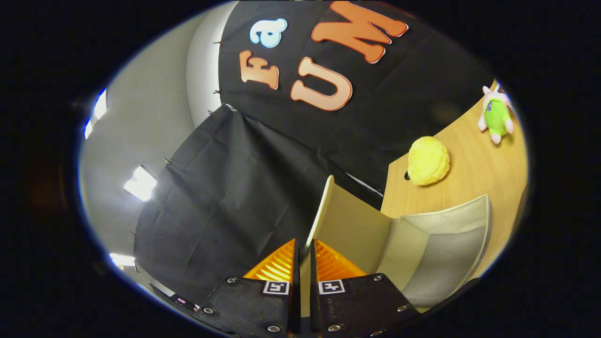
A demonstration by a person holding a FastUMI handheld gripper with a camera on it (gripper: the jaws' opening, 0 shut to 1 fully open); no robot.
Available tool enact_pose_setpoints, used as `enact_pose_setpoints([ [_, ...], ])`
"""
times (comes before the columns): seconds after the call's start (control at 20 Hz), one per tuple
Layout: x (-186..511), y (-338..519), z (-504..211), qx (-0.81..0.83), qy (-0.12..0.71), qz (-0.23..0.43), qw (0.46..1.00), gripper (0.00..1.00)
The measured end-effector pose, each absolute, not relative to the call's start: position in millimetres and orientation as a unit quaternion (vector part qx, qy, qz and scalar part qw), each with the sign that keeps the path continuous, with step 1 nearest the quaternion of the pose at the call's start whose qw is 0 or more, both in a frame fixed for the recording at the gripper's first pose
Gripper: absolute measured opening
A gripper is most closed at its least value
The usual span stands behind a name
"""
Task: Open the storage box then place both shoes into the box .Put the left shoe in first, then the right shoe, with the right side of both shoes facing outward in a uniform manner.
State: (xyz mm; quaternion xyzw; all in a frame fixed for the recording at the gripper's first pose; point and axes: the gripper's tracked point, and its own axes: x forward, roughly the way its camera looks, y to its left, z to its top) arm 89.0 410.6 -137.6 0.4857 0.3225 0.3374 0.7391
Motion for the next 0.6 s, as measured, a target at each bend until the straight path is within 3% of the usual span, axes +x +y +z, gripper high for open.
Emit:
enact_pose_setpoints([
  [0.3, 84.3, 459.3, -143.6, 0.467, 0.323, 0.325, 0.757, 0.1],
  [0.4, 75.5, 471.9, -149.8, 0.44, 0.333, 0.337, 0.763, 0.26],
  [0.45, 70.5, 475.0, -156.6, 0.422, 0.344, 0.341, 0.766, 0.45],
  [0.55, 63.3, 472.5, -166.5, 0.382, 0.349, 0.342, 0.784, 0.63],
  [0.6, 60.8, 466.1, -169.4, 0.367, 0.347, 0.342, 0.792, 0.68],
])
